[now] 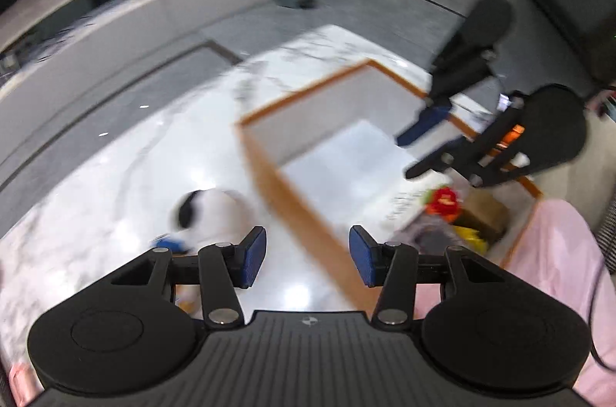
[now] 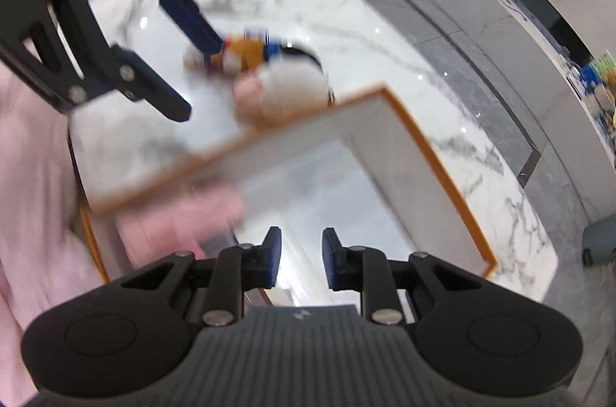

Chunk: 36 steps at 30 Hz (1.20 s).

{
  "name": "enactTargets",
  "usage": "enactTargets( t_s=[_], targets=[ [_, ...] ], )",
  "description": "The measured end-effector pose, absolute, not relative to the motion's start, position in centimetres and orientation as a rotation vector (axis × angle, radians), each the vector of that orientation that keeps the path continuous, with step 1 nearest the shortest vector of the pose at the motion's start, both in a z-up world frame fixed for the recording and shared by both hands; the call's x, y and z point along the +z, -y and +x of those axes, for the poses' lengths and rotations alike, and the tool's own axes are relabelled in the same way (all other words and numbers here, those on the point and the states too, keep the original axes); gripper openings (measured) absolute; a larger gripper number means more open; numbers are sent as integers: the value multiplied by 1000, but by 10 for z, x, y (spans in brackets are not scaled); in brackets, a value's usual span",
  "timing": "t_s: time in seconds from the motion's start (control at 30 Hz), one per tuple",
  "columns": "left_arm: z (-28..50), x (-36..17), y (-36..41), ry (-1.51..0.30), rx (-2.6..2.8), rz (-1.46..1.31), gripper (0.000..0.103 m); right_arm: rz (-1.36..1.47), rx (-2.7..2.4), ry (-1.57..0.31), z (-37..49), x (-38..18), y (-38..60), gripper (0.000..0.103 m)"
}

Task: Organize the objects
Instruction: 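Release the crocheted fruit into the orange box with the left gripper, then grasp the bear plush with the left gripper while the right grasps the white dog plush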

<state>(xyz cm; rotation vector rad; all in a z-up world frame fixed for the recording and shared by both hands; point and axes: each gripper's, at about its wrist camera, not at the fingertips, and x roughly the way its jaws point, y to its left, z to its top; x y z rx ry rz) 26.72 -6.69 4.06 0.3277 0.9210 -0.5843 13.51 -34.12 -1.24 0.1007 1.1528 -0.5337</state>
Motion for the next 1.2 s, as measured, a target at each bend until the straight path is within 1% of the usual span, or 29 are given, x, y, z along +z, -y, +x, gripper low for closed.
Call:
enactTargets(
  t_s=[0.17,0.23,0.27,0.3,0.37,0.4,0.43,0.47,0.5,0.57,0.63,0.7,0.73,0.83,1.03,1.1,1.13,1.2],
  targets=[
    [261,46,13,-880,-461,268,57,238,-565,-1032,187,-4,348,26],
    [263,39,0,-859,-421,283,57,271,-597,-1011,209,0,347,30],
    [264,34,-5,-853,-415,297,57,281,-617,-1007,219,-4,349,34],
    [266,26,-6,-849,-411,312,57,291,-632,-1005,221,12,342,38],
    [270,13,-13,-850,-403,340,57,330,-652,-1002,239,4,344,39],
    [272,8,-16,-851,-405,352,57,341,-657,-1000,246,7,341,42],
    [274,1,-18,-851,-409,359,59,357,-671,-997,253,2,347,44],
    [278,-5,-19,-854,-413,366,63,378,-692,-993,258,-3,353,49],
    [282,-12,-20,-852,-414,377,64,405,-709,-989,260,-4,360,51],
    [285,-23,-24,-846,-415,394,66,469,-757,-981,269,-12,364,51],
    [292,-35,-25,-852,-421,411,66,529,-814,-973,274,-20,371,53],
    [299,-48,-25,-863,-418,431,66,572,-865,-979,287,-28,380,64],
    [302,-54,-25,-872,-417,436,66,585,-872,-987,290,-30,389,65],
    [307,-69,-27,-890,-419,435,66,591,-901,-1017,294,-41,403,65],
    [309,-84,-27,-884,-415,481,66,503,-986,-1043,307,-54,413,74],
    [310,-86,-29,-883,-423,476,64,464,-1013,-1040,310,-57,411,76],
    [310,-86,-29,-879,-427,478,62,448,-1021,-1039,312,-59,412,77],
    [310,-87,-30,-874,-427,482,61,417,-1010,-1048,315,-62,413,76]
  ],
)
